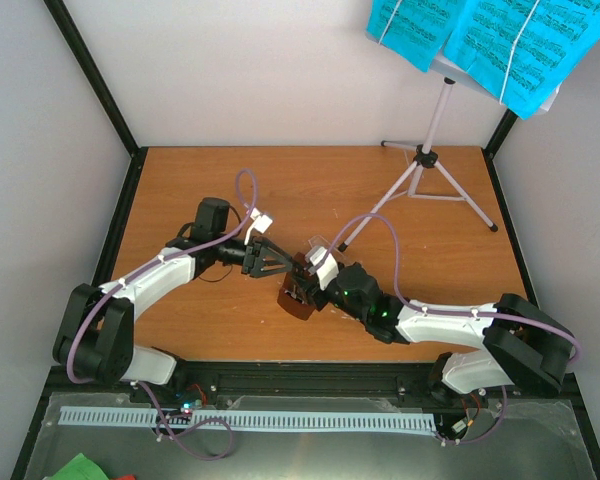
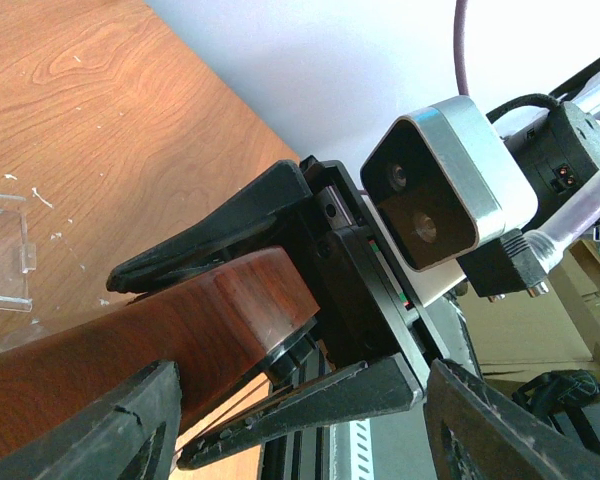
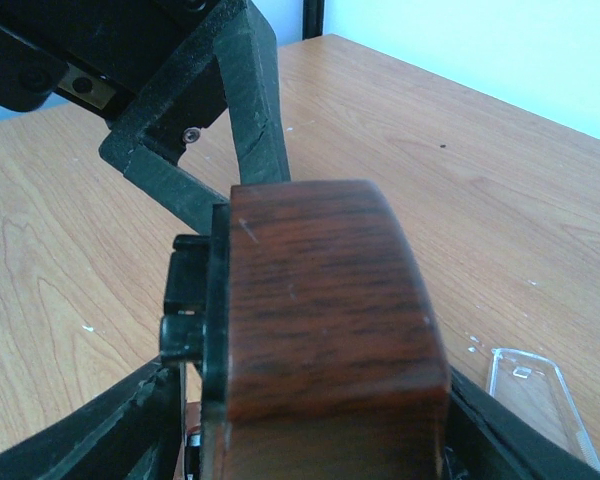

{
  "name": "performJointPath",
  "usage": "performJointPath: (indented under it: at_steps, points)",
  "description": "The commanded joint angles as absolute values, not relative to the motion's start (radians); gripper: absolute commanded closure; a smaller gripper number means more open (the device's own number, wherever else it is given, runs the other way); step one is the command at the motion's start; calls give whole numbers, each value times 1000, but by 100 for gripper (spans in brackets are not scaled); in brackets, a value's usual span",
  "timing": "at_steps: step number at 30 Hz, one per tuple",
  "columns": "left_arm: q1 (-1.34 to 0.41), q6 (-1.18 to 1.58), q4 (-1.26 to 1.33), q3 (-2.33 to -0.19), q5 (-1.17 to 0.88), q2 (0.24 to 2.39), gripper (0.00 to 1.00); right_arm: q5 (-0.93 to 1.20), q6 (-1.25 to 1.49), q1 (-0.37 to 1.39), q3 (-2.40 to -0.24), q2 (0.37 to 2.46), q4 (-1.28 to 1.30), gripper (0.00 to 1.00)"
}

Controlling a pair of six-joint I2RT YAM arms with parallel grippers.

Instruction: Pack up the instrument practice props

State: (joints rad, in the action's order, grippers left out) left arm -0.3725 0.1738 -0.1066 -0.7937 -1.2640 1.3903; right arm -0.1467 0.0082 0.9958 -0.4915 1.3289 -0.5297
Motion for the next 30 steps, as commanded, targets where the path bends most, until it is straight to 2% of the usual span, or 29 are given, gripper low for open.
performJointPath:
  at_steps: [1,8,13,19,25,30]
  points:
    - [-390,146,-119,-818,-1244,1379,30,-178,-1,1000,-510,1313,-495,36]
    - [-390,192,-47,-779,-1030,1271,13,-159,-24,1000,-498,1203,-436,13]
    - [-405,311,180,-623,-872,1117,11,-140,-8,996,-478,1009,-351,1]
    - [-493,315,405,-431,-706,1017,11,-163,61,905,-384,810,-277,0]
    - [-510,168,333,-478,-711,1113,15,-149,129,806,-293,676,-250,0]
    - [-511,152,381,-482,-766,1152,20,-174,178,796,-250,605,-253,0]
